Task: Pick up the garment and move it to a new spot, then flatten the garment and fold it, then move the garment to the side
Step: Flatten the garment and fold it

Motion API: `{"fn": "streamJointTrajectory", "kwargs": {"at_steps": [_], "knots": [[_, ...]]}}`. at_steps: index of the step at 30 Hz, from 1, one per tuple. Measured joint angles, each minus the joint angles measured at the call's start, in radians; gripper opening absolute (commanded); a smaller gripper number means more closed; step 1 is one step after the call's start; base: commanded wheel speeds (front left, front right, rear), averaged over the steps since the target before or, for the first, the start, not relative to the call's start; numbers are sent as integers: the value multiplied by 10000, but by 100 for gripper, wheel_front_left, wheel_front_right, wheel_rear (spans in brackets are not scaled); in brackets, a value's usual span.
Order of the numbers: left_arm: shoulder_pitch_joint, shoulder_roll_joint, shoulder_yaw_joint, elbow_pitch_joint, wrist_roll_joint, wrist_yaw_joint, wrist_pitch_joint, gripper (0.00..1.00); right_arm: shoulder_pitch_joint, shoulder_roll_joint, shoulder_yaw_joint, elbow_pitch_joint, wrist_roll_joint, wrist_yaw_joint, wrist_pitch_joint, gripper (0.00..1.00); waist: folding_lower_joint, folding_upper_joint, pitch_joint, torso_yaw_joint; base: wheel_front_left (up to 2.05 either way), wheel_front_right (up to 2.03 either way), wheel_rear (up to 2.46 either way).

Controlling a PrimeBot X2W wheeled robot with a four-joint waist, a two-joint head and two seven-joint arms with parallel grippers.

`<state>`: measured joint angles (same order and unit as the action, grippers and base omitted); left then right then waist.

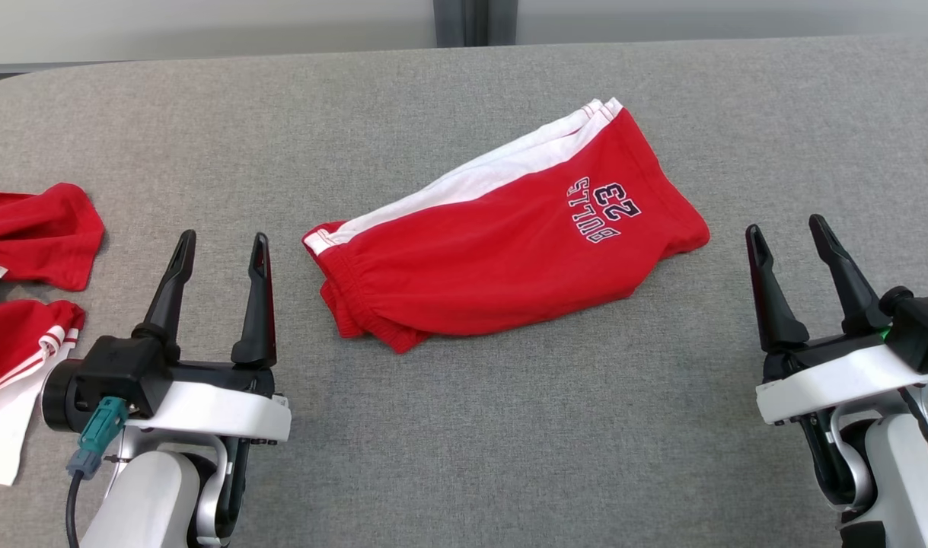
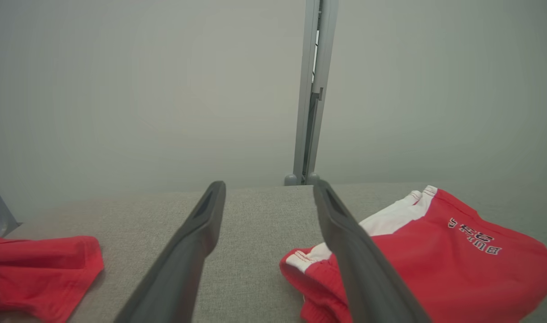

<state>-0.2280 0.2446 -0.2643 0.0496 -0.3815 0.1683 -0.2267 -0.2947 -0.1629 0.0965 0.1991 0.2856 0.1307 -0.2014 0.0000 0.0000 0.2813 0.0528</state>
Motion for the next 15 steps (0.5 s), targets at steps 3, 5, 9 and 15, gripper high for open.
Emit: {"fn": "streamJointTrajectory", "kwargs": {"at_steps": [3, 5, 9, 15], "knots": [[-1, 17, -23, 17, 0, 4, 67, 100, 83, 35, -86, -242, -54, 0, 119, 100, 0, 0, 13, -16, 0, 0, 0], [-2, 29, -42, 23, 0, 8, 107, 100, 147, 67, -148, -295, -54, 0, 167, 100, 0, 0, 22, -18, 0, 0, 0], [-3, 29, -88, 19, -2, 40, 121, 100, 156, 111, -180, -456, -63, 0, 251, 100, 1, 0, 23, -17, 0, 0, 0], [-33, 44, -140, -6, -2, 44, 151, 100, -25, 90, -178, -527, -44, 0, 282, 100, 0, 0, 112, 42, 0, 0, 0]]}}
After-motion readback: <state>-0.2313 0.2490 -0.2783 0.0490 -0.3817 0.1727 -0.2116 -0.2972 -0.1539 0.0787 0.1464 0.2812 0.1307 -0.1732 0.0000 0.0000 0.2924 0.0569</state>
